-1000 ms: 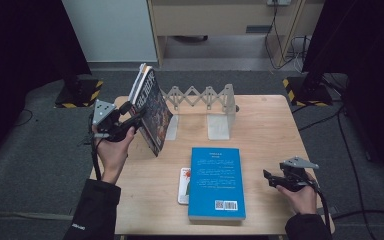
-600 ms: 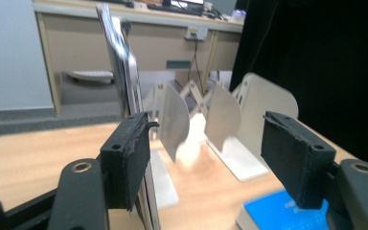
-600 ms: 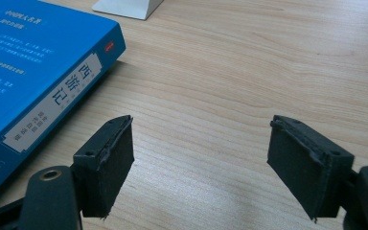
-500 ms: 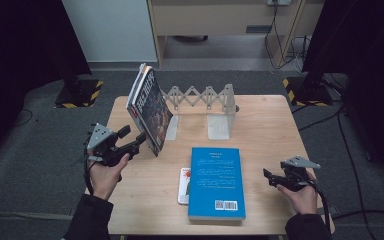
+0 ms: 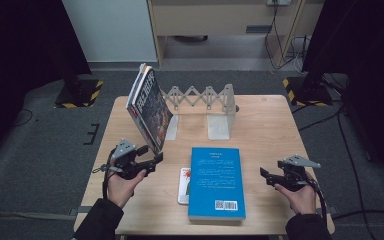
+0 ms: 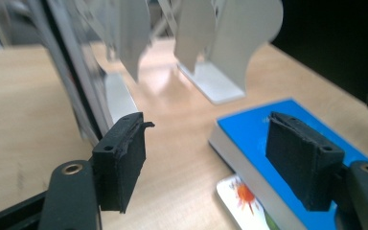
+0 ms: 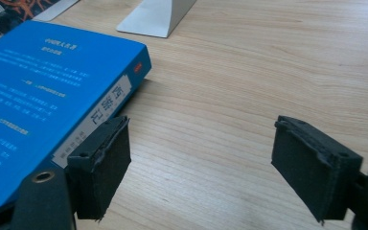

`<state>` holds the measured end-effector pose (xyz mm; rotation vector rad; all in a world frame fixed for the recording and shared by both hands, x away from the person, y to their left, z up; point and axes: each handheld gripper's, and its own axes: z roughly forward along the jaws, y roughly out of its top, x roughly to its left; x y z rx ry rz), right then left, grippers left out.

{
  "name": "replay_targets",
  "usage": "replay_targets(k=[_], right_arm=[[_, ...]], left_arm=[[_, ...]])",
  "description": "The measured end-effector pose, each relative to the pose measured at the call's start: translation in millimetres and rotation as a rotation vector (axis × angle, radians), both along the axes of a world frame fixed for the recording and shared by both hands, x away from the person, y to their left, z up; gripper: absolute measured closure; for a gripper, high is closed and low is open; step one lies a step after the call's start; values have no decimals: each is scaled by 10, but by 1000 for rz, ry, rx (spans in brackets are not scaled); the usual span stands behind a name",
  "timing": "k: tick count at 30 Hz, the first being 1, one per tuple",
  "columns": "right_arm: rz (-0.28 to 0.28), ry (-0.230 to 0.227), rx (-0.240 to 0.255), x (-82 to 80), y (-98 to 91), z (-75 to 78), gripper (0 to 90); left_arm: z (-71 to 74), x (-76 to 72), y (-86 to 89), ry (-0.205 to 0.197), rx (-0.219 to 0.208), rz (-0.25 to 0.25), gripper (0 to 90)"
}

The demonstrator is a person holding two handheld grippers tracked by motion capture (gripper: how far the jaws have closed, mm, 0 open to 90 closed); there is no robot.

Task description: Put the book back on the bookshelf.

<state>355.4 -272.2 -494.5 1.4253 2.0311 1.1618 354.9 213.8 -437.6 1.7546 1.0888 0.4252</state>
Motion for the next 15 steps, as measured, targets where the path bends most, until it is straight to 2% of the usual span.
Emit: replay_targets(k=[5, 10, 15], right_arm=[[10, 7, 13, 1, 61, 4, 213], [28, 9, 22, 12, 132, 12, 200], [59, 13, 34, 23, 217, 7, 209]], left_arm=[[-124, 3, -160, 36, 30, -47, 289], [-227, 12, -328, 81, 36, -104, 281], [-298, 15, -463, 106, 75, -153, 274]])
